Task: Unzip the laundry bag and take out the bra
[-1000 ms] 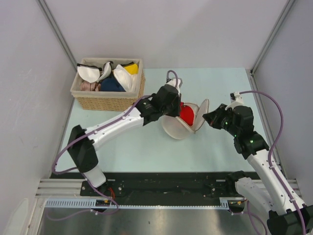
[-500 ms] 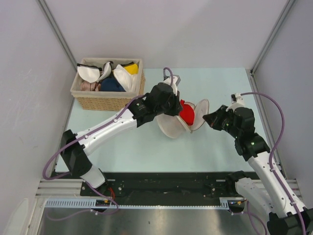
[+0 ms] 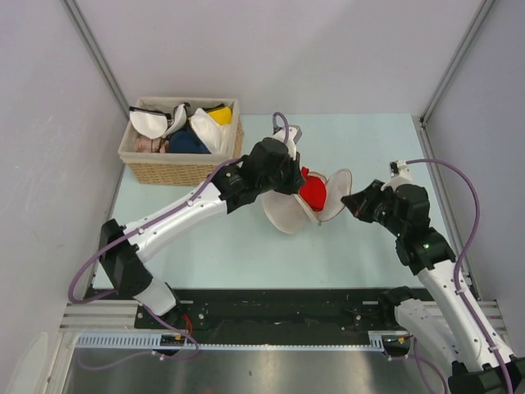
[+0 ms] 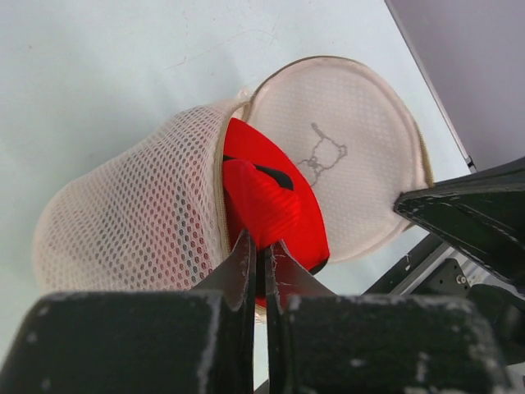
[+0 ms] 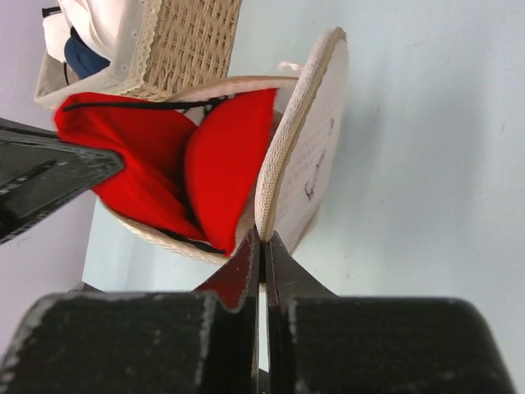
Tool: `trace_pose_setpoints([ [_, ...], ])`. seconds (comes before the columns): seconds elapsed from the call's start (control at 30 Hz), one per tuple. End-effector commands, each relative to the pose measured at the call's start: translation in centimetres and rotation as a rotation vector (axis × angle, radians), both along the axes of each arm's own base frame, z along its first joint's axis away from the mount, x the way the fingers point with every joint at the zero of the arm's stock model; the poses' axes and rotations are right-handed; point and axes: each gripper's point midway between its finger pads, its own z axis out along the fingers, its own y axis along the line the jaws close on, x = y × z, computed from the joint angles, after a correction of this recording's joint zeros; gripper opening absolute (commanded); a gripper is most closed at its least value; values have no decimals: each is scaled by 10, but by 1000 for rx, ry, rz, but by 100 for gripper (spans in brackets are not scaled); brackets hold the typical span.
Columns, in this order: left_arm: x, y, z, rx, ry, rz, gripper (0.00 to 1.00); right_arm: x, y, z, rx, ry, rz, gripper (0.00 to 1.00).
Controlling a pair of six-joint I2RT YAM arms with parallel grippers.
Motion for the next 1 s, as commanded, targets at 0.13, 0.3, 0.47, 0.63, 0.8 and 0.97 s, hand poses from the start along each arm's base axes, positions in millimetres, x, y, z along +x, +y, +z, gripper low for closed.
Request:
trace_pose_setpoints([
  [0.13,-19,-1,114,-210,-161,-88,0,7,2,-16,-6,31,-4,0],
  [0.3,-20,-6,130,-243,-191,-115,0,15,11,-23,0,53,27,0],
  [0.47,-15,-12,131,-234,-198,-119,0,19,26,-22,19,47,64,0],
  [0.63,-12,-20,117,-206,-172,-141,0,19,26,-4,28,-12,55,0],
  [0.8,-12,-33,96,-197,-123,-177,1,19,21,18,22,-64,38,0],
  [0.97,-17,-50,87,-232,-71,-228,0,18,49,22,75,-63,118,0],
])
